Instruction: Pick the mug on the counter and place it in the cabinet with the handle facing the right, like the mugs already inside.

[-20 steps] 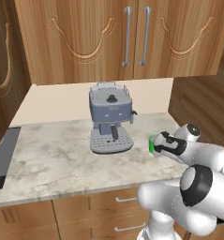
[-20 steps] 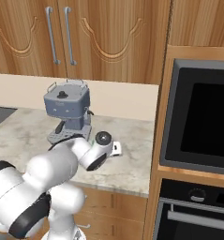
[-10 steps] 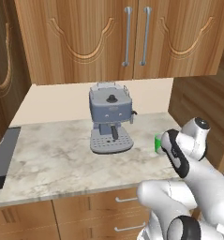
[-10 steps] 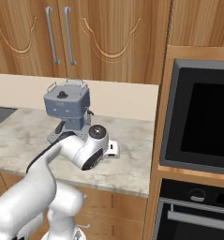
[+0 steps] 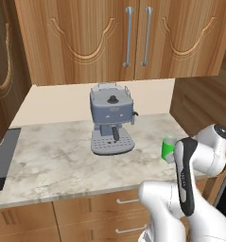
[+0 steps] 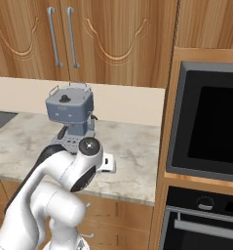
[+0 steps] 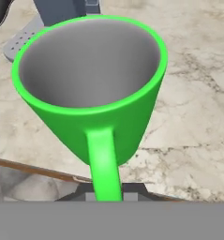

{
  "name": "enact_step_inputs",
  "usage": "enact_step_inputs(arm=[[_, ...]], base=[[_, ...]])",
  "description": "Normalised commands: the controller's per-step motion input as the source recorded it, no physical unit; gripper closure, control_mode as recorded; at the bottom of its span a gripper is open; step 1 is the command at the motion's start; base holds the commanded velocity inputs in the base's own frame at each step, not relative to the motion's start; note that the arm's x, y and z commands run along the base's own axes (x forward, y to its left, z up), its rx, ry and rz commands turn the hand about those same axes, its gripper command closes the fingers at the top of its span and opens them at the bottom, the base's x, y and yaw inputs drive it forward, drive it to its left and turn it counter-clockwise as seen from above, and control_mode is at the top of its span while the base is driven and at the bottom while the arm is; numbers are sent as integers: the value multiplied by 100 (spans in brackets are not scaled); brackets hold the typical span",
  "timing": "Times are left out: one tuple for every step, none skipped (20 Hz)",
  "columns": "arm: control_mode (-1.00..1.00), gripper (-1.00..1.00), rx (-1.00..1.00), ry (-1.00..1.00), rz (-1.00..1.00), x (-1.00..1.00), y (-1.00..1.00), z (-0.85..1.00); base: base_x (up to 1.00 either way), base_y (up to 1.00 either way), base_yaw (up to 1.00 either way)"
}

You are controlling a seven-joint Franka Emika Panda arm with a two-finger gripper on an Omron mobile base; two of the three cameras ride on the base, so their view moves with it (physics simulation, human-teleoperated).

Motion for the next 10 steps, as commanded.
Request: enact_step_inputs(arm=[[-100,100,-1,-6,0,-73,36,37],[-100,100,-2,1,1,-62,30,49],[-100,100,-3,6,2,-54,29,49],[-100,100,-3,5,2,-50,26,41],[-100,100,-3,3,1,-47,24,36],[-100,100,-5,2,1,-28,17,17],[-100,100,-4,3,0,-21,10,11],[-100,100,0,0,0,-22,0,0],[-100,100,0,0,0,-11,0,0],[-100,100,0,0,0,-13,0,0]], base=[[0,0,0],[0,0,0],[0,0,0],[0,0,0],[0,0,0],[0,0,0],[0,0,0],[0,0,0],[0,0,0],[0,0,0]])
